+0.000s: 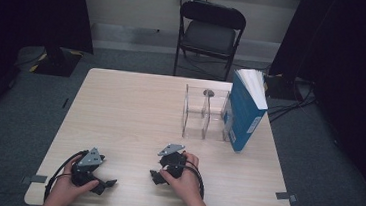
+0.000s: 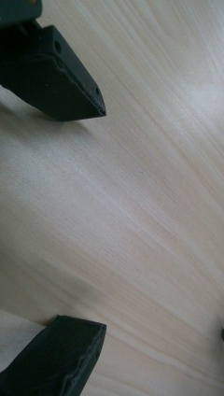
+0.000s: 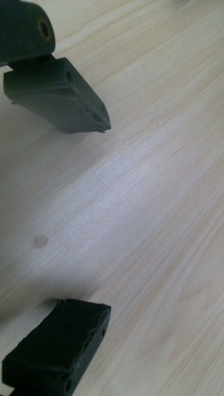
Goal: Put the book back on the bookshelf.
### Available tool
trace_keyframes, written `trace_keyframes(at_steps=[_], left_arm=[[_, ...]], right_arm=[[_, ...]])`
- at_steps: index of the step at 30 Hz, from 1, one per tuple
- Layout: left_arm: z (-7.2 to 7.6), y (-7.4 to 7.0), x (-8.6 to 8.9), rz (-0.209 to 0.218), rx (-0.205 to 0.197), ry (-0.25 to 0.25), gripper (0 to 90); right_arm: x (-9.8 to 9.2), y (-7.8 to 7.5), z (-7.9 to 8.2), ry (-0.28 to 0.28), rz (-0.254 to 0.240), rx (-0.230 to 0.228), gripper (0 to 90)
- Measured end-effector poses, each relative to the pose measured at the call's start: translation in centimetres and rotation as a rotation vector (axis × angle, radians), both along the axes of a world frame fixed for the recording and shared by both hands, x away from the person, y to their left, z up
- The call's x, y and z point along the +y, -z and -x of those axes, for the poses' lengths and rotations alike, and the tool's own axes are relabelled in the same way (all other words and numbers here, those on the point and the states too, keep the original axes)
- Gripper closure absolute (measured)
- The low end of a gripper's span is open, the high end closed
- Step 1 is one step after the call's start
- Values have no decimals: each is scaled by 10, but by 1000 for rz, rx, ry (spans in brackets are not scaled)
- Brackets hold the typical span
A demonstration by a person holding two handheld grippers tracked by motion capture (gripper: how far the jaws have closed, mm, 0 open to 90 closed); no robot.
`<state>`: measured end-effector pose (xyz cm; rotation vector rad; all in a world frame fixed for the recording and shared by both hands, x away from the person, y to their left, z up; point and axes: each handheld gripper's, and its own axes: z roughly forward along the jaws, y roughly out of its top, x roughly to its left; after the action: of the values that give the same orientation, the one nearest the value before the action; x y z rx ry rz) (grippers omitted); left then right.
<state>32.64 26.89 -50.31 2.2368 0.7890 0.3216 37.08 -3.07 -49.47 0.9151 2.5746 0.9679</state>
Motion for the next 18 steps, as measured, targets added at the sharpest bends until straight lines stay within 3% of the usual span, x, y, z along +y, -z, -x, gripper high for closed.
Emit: trace_keyframes(at_steps=[18], left_arm=[[0, 0, 0, -2, -2, 3, 0]], right_arm=[[-5, 7, 6, 7, -67, -54, 94]])
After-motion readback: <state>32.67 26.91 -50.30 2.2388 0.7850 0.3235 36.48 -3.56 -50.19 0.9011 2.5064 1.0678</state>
